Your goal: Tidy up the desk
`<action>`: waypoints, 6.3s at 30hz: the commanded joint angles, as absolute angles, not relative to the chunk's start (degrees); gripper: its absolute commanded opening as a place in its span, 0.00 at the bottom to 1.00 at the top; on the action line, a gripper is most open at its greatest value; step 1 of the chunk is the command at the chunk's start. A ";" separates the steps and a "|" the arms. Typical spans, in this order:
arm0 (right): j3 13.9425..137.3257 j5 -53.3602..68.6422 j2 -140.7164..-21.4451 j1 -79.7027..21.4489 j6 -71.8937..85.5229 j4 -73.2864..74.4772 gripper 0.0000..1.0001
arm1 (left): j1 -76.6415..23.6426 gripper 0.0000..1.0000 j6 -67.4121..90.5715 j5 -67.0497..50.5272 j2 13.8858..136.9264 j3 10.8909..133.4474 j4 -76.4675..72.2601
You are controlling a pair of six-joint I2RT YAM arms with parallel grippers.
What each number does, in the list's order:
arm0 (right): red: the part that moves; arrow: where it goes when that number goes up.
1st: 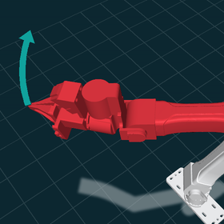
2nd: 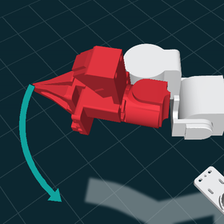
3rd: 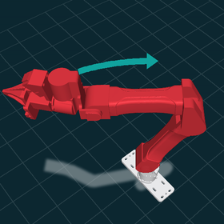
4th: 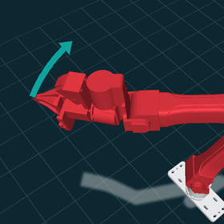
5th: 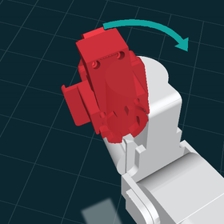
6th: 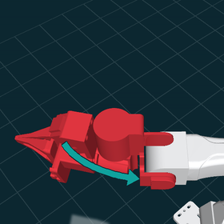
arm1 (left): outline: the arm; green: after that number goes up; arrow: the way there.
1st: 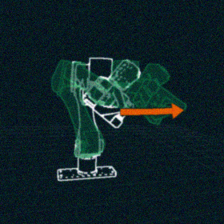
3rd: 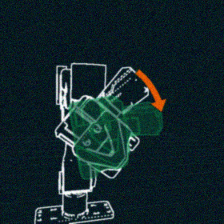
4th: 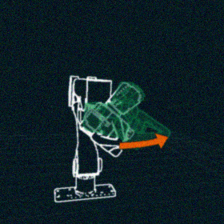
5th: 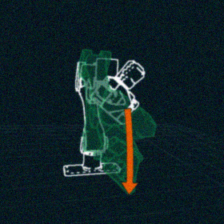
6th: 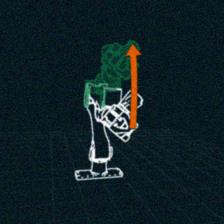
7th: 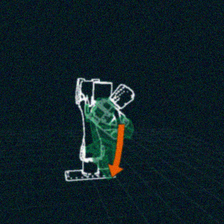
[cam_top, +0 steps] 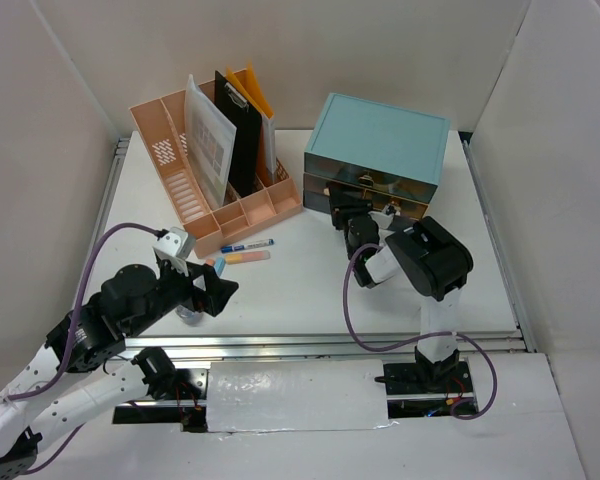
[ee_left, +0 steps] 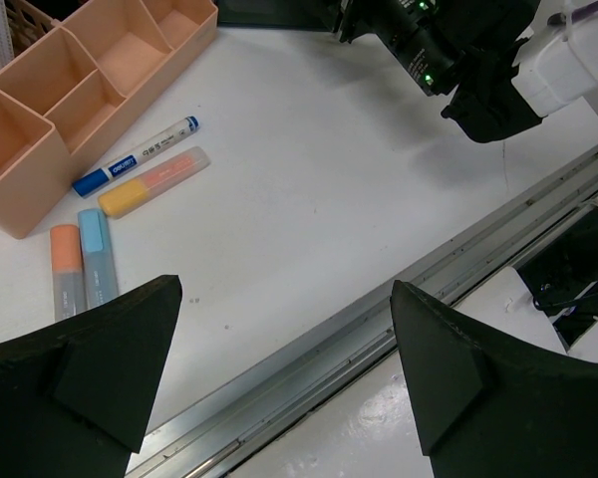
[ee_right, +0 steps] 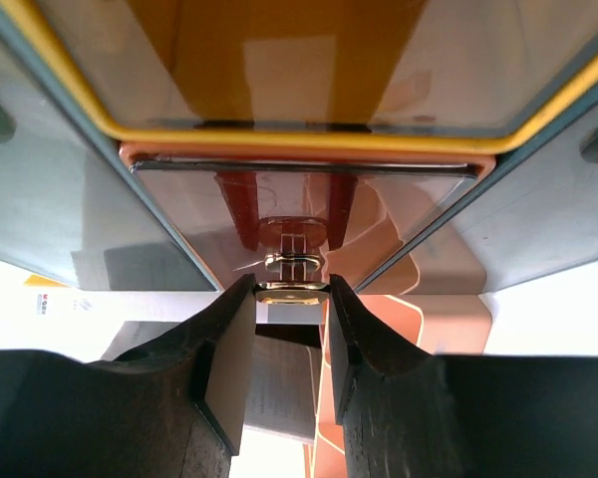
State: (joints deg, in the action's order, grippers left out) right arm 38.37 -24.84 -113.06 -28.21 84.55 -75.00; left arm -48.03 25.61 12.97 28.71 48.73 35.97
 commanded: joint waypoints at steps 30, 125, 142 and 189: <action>21.80 -23.37 -101.17 -49.82 76.57 -81.58 1.00 | -47.90 0.99 30.04 23.54 29.09 49.74 37.52; 48.87 -30.85 -19.25 -61.96 35.68 33.14 1.00 | -44.20 0.00 93.88 38.66 95.81 85.15 61.09; 49.31 -30.85 -19.95 -61.88 36.91 34.71 1.00 | -43.68 0.01 67.06 33.23 96.83 84.37 2.47; 44.30 -25.49 -22.85 -62.05 34.19 26.37 1.00 | -21.53 0.89 62.60 26.38 75.59 47.21 29.28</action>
